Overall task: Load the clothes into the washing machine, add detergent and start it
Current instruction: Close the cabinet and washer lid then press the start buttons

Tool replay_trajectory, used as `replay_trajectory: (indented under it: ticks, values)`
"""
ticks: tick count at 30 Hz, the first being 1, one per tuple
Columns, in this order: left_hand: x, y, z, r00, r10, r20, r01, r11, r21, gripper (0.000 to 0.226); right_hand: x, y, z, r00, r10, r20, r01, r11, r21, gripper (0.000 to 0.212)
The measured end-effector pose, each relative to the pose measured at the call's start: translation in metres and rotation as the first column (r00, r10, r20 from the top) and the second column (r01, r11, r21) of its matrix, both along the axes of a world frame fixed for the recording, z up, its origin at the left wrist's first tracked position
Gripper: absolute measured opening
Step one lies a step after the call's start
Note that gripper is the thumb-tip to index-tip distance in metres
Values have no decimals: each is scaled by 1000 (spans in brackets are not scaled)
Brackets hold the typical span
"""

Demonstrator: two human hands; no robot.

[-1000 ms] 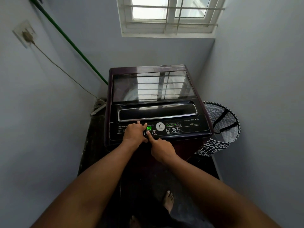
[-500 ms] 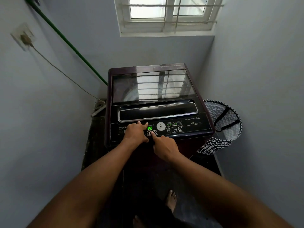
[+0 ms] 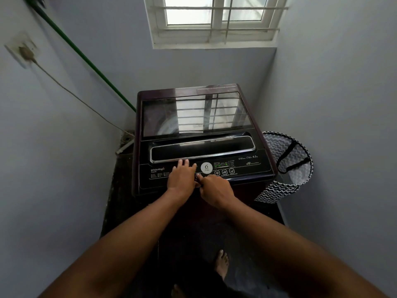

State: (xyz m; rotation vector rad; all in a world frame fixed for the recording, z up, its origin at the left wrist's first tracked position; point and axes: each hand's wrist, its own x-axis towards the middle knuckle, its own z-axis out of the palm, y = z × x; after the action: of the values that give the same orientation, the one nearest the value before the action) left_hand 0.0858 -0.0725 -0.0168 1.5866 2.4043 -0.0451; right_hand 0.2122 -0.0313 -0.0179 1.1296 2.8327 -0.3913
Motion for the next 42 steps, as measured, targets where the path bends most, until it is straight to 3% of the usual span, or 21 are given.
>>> replay_trajectory:
  ticks: [8,14,19,29,32,37,42]
  values:
    - [-1,3,-4,1000,-17,-5,17,1000,9,73,-3,11,6,999,52,2,-52,995,-81,32]
    - [-7,11,12,995,-63,-81,65,998,17,38,-20,20,19,992,111,55,-93,962,-255,13]
    - [3,10,14,996,-37,-78,39,999,24,26,-25,26,24,987,154,55,-130,944,-304,20]
    - [8,5,8,1000,-21,-14,21,1000,-7,56,-10,16,23,987,128,100,-101,966,-237,37]
    - [10,6,12,999,-31,-20,30,999,-13,58,-6,17,25,989,116,88,-97,976,-193,35]
    - [11,3,7,999,-35,-29,34,999,-20,85,6,27,26,994,110,11,-108,988,-106,28]
    - [12,-2,3,995,-63,-72,64,998,5,87,17,34,26,997,64,-41,-66,997,-47,25]
